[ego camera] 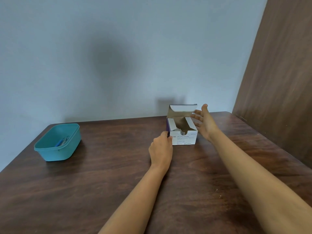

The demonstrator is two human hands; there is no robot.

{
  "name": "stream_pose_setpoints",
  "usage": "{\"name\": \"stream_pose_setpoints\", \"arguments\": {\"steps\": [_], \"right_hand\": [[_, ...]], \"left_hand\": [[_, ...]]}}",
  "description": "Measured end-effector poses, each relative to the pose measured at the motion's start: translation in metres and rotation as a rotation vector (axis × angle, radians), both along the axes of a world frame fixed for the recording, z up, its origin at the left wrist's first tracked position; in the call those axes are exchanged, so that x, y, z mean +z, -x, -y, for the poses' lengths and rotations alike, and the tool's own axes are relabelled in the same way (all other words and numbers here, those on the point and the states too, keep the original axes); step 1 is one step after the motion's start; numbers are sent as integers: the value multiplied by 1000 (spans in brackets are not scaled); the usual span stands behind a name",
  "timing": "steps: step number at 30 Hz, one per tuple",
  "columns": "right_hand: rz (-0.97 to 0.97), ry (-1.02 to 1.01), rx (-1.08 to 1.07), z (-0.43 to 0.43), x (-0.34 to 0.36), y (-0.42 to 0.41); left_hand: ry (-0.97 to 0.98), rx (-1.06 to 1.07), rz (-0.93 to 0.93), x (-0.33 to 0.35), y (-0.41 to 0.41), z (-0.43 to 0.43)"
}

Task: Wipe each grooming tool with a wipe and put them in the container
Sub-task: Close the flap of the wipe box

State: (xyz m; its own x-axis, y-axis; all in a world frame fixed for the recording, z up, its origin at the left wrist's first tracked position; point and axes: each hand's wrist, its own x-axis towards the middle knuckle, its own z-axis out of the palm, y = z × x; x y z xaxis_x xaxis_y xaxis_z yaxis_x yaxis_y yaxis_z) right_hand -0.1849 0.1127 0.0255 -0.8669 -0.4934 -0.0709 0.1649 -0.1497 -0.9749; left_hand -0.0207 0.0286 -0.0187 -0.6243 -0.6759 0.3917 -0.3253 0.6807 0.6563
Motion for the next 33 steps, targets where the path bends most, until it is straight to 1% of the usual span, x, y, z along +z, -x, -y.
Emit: {"name": "stream_pose_setpoints", "arguments": {"steps": [2,4,6,8,10,12,13,15,16,20,27,31,33], "right_hand": [[-62,-34,-24,-5,-2,-2],[-196,-62,-128,-9,-4,-3],[-391,-54,-243,-14,-8,-8],[-636,-103,-279,-20,-10,-16],[-922,-204,-222,-25,-17,-21],[-1201,-323,-105,-27,-24,-24],[-1307,-380,-44,-27,-28,-25],[-1445,-478,21,-26,-35,-29],[-1483,-517,26,-25,-38,-34],[-1475,-613,11,-26,-51,-47],[-1383,-663,-12,-21,-50,-61],[-1284,-695,-58,-17,-47,-72],[-1252,-727,-108,-16,-48,-78]], "left_hand": [[-9,-3,-9,-1,0,0],[-21,-6,-15,-2,1,0],[-31,-9,-15,-4,2,1],[-37,-8,-13,-4,3,2],[-40,-7,-11,-5,3,1],[-36,-9,-9,-6,4,1],[-33,-9,-8,-6,3,2],[-29,-6,-4,-6,3,2],[-28,-4,-2,-6,3,2],[-12,-4,-3,-6,1,1],[-22,-24,5,-3,-4,-3],[-66,-28,-60,2,-15,-3],[-52,-11,-97,7,-24,2]]}}
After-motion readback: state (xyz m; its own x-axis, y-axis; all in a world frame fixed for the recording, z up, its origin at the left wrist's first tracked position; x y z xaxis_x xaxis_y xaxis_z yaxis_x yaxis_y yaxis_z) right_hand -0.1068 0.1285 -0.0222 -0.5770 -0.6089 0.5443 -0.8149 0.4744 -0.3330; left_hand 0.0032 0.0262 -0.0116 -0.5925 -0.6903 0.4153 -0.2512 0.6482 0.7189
